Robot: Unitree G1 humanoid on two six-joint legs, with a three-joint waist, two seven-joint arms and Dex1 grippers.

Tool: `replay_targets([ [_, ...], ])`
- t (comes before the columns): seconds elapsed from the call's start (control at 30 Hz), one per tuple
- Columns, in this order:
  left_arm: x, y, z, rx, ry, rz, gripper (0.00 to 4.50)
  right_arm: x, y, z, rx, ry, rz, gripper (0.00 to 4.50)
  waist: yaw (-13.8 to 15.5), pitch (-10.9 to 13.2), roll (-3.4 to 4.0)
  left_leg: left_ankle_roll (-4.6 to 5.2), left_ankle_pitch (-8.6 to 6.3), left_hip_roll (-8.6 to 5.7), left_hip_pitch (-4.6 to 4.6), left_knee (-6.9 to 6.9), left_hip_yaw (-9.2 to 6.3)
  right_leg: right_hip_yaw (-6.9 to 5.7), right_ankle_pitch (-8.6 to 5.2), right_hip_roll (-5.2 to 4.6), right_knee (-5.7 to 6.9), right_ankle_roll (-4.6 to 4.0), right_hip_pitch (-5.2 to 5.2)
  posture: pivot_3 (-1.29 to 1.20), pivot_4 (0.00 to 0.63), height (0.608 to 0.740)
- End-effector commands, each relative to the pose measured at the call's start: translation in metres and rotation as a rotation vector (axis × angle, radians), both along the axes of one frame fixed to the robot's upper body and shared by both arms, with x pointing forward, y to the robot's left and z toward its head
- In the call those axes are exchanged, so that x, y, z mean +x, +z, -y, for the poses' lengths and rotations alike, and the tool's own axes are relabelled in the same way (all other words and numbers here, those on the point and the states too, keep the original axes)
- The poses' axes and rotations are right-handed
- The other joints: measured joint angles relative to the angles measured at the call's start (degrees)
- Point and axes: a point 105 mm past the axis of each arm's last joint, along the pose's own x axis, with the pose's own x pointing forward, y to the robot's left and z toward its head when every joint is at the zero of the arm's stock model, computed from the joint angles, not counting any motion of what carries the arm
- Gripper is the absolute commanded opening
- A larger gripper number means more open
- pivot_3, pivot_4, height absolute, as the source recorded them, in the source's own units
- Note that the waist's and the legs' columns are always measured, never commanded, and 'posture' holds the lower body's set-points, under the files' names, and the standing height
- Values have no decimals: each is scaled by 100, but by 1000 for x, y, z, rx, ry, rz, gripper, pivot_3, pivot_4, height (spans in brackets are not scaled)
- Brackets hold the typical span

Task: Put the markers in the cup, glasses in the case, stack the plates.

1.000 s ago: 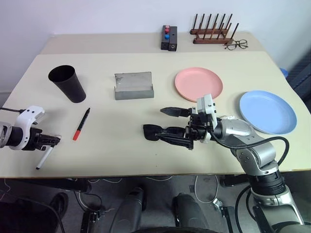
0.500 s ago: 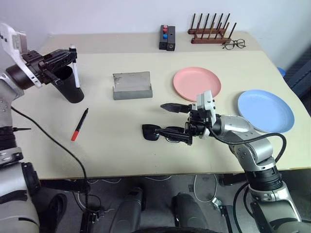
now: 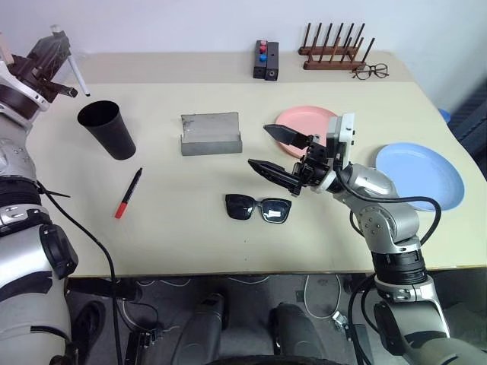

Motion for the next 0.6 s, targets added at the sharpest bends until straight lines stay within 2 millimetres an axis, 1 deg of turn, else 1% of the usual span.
replay_targets([
  [0.03,1,9,-4,-37,32,70,16,0,11,1,23,-9,56,4497,-11,0,0,0,0,0,0,1,0,0,1,0,0,1,3,0,150,740],
  [0.13,5,-5,-4,-56,39,54,16,0,11,3,14,-10,61,4497,-27,0,0,0,0,0,0,0,1,1,1,1,4,1,2,0,150,740],
  [0.2,7,-20,-3,-40,39,21,16,-1,10,3,0,-13,66,4497,-31,0,0,1,0,0,-1,0,0,1,1,2,5,1,1,0,150,740],
  [0.27,8,-35,-7,-53,52,-10,16,-2,10,3,-5,-13,66,4497,-49,0,0,1,0,0,0,-1,1,2,1,2,6,1,1,0,150,740],
  [0.37,7,-49,-13,-53,94,-33,16,-2,9,4,-10,-16,63,4497,-70,0,0,1,0,3,1,-2,1,3,1,6,9,1,-1,0,150,740],
  [0.47,6,-57,-17,-62,115,-46,16,-2,8,4,-15,-16,60,4497,-73,0,-1,1,0,2,0,0,-1,3,1,5,10,1,0,0,150,740],
  [0.53,6,-57,-16,-60,115,-42,16,-2,9,4,-16,-15,60,4497,-56,0,-1,1,1,2,0,1,-1,2,1,6,10,1,0,0,150,740],
  [0.57,6,-57,-16,-70,106,-39,978,-2,9,3,-17,-12,61,4497,-46,0,-1,1,1,2,0,1,-1,2,1,6,10,1,1,0,150,740],
  [0.6,6,-57,-16,-75,102,-36,1392,-2,9,3,-17,-9,62,4497,-36,0,-1,1,0,2,1,3,-1,2,1,5,10,1,1,0,150,740],
])
